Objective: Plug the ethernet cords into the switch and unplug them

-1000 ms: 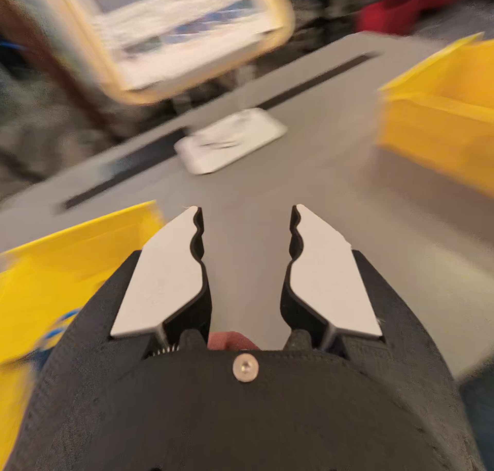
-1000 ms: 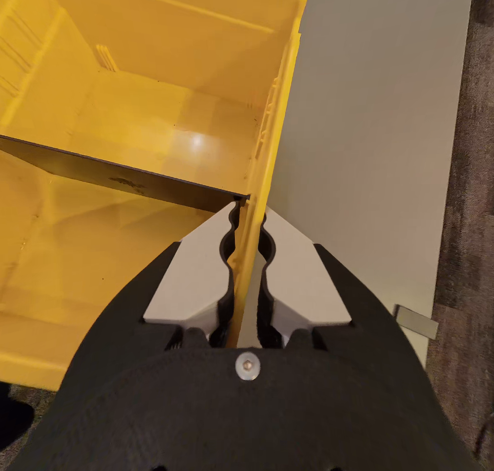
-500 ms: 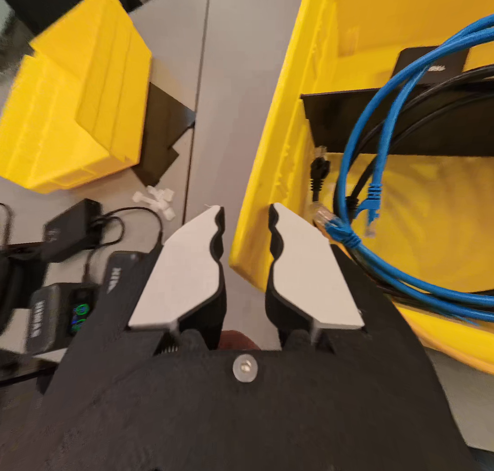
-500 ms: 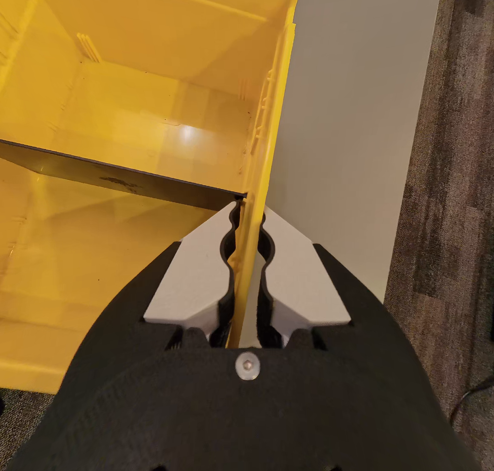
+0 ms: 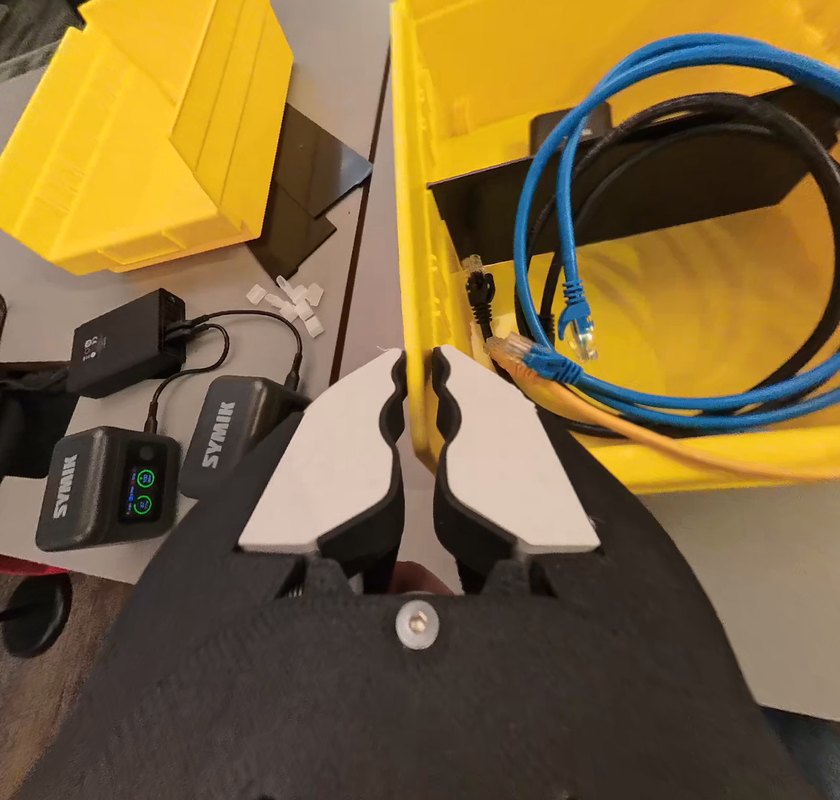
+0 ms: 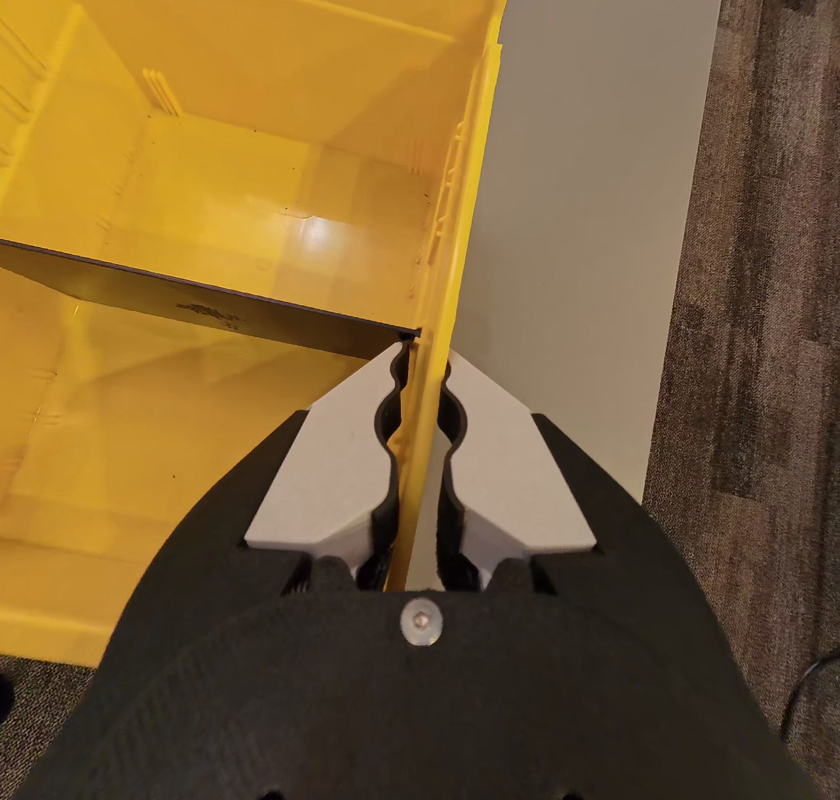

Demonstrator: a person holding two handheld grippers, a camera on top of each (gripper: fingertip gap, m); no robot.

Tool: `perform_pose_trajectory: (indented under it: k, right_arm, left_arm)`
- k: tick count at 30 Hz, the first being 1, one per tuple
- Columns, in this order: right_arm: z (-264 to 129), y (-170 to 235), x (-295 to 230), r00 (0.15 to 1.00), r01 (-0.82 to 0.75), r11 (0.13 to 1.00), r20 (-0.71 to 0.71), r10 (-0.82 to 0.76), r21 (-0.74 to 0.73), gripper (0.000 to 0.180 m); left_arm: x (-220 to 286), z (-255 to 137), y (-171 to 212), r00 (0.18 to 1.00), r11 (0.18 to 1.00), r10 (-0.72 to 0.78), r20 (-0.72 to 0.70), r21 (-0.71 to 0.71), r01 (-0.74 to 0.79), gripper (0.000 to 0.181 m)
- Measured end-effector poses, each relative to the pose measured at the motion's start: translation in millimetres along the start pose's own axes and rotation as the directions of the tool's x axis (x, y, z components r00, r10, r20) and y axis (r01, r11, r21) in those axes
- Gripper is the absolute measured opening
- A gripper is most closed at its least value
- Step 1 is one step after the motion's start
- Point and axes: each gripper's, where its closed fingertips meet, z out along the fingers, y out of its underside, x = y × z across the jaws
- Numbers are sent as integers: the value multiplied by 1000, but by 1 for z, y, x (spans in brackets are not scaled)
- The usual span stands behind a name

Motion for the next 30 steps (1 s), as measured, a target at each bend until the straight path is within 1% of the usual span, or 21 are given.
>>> perform_pose_trajectory:
  k: [2,7,9,10,18,20,22,23,25,26,27,29,30]
  right_arm:
    - [-1,1,2,1000,-2,1000,-12,2,-4,6]
    - [-4,5,7,999,-21,1000,-24,21,1,6]
    - [-5,7,9,1000,-19,1000,-25,19,1,7]
    - [-6,8,10,1000,-20,1000,-24,20,1,6]
    - [-10,14,16,999,-36,999,-37,36,0,6]
    - [-10,14,16,999,-37,999,-37,37,1,6]
    - [-11,14,15,999,-31,1000,-39,31,1,8]
    - [-11,14,16,999,-30,1000,-42,30,2,9]
    - [-12,12,18,998,-31,999,-60,32,17,24]
    - [-15,10,19,996,-27,999,-79,30,30,29]
    - [-21,6,23,993,-14,999,-116,19,45,34]
    - [-39,-3,32,972,27,998,-237,-14,54,36]
    - [-51,-10,35,952,49,998,-306,-32,49,42]
  left_arm:
    - [-2,2,1,1000,1000,22,-12,-9,-22,9]
    - [0,4,-2,990,996,81,-113,57,-75,8]
    - [0,3,1,988,997,63,-141,44,-57,8]
    - [1,1,2,986,996,78,-150,48,-71,8]
    - [-2,-22,20,978,992,129,-167,16,-128,9]
    - [1,-27,21,969,989,146,-199,19,-145,9]
    - [-2,-27,22,971,985,170,-168,18,-169,9]
    - [-3,-26,21,973,987,160,-164,20,-159,10]
    - [-5,-24,23,972,986,165,-165,3,-166,11]
    - [-6,-24,22,973,985,169,-159,1,-171,12]
    - [-8,-25,16,976,986,168,-139,23,-166,15]
    - [-17,-34,-1,986,988,147,-75,66,-142,38]
    - [-20,-43,-15,988,983,150,-28,108,-146,48]
